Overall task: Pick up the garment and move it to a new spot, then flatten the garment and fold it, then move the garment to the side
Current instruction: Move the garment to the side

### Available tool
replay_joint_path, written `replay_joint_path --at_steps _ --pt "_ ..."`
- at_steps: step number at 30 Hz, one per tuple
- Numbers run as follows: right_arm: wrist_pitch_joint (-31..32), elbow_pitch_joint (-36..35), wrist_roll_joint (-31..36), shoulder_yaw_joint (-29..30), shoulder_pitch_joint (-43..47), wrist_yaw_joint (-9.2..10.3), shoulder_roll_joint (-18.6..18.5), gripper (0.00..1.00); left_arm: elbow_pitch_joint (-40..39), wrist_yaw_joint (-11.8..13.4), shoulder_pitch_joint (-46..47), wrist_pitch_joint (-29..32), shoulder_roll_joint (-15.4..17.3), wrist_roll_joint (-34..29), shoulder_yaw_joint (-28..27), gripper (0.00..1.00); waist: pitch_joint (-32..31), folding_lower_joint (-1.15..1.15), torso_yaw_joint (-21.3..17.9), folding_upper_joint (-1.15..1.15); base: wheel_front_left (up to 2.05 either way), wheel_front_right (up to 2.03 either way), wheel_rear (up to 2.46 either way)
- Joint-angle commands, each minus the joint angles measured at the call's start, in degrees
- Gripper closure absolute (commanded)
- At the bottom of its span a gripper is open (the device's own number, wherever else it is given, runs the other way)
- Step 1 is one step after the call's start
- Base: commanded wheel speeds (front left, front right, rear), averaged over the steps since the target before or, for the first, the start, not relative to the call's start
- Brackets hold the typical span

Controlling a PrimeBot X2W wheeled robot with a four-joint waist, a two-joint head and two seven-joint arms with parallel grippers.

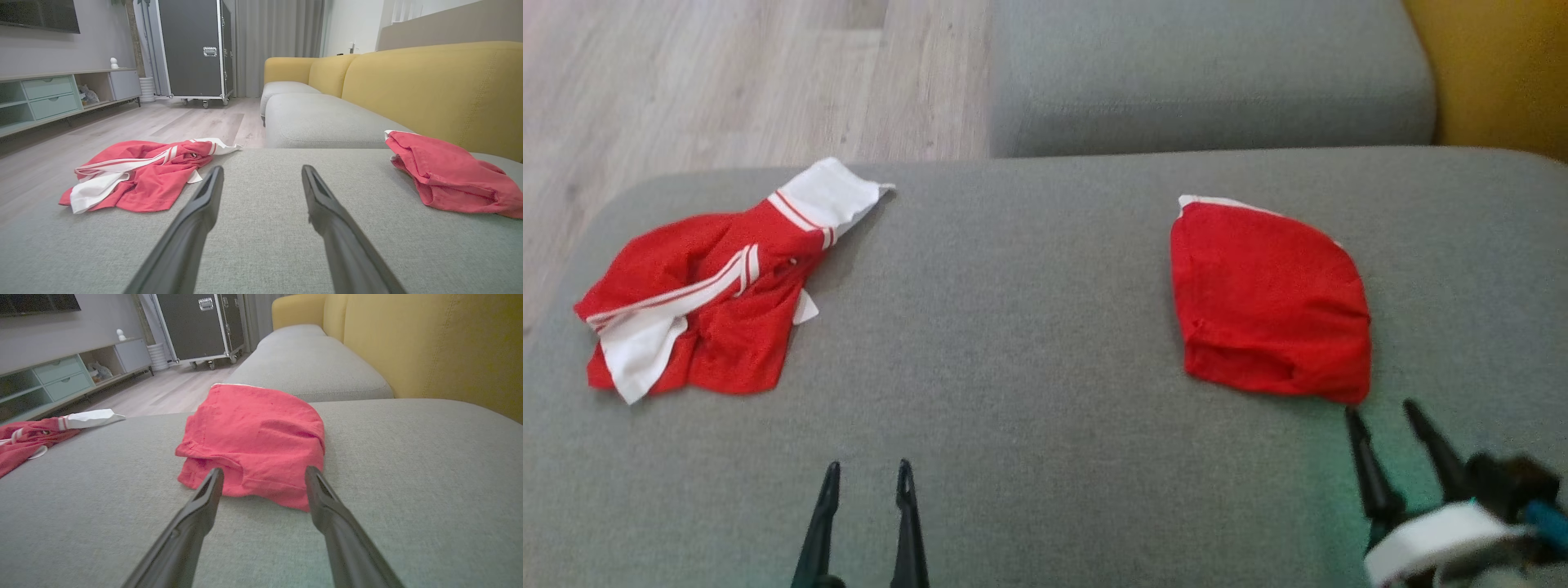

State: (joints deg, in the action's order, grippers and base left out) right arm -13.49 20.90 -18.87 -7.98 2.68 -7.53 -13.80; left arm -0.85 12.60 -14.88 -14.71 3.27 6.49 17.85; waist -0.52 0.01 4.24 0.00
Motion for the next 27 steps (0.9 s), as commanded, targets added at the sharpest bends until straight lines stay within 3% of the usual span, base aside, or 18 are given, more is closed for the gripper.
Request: replay_joint_path --at_steps 1,9,16,17,19,20,27 --pt "0.4 -0.8 -0.4 -0.4 -4.6 0.04 -2.2 0.0 -1.9 0.3 3.0 -0.3 -0.4 -0.1 -1.0 0.0 1.6 -0.01 0.5 0.0 0.0 0.0 0.0" --pt "9.4 10.2 -3.8 3.7 -18.8 0.04 -5.0 0.0 -1.7 1.2 7.4 -0.3 -0.4 0.2 2.1 0.0 7.4 -0.01 2.4 0.0 0.0 0.0 0.0" --pt "16.8 19.7 -7.7 0.6 -25.0 0.04 -6.3 0.0 -0.9 1.8 10.0 -0.3 -0.4 0.7 3.7 0.0 9.7 -0.01 4.2 0.0 0.0 0.0 0.0" --pt "17.4 20.6 -8.7 0.0 -25.5 0.04 -6.1 0.04 -0.8 2.0 10.2 -0.3 -0.4 0.8 3.8 0.0 9.9 -0.01 4.3 0.0 0.0 0.0 0.0" --pt "18.0 21.3 -10.6 -1.5 -26.1 0.04 -5.7 0.84 -0.9 2.3 10.4 -0.3 -0.4 0.9 4.0 0.0 10.3 -0.01 4.3 0.0 0.0 0.0 0.0" --pt "18.2 21.5 -11.7 -2.1 -26.4 0.04 -5.7 1.0 -0.9 2.4 10.5 -0.3 -0.4 0.9 4.1 0.0 10.5 -0.01 4.2 0.0 0.0 0.0 0.0" --pt "16.9 20.7 -14.3 -5.0 -28.8 0.04 -11.0 1.0 -1.3 2.9 11.8 -0.3 -0.4 0.9 4.4 0.0 13.4 -0.01 2.4 0.0 0.0 0.0 0.0"
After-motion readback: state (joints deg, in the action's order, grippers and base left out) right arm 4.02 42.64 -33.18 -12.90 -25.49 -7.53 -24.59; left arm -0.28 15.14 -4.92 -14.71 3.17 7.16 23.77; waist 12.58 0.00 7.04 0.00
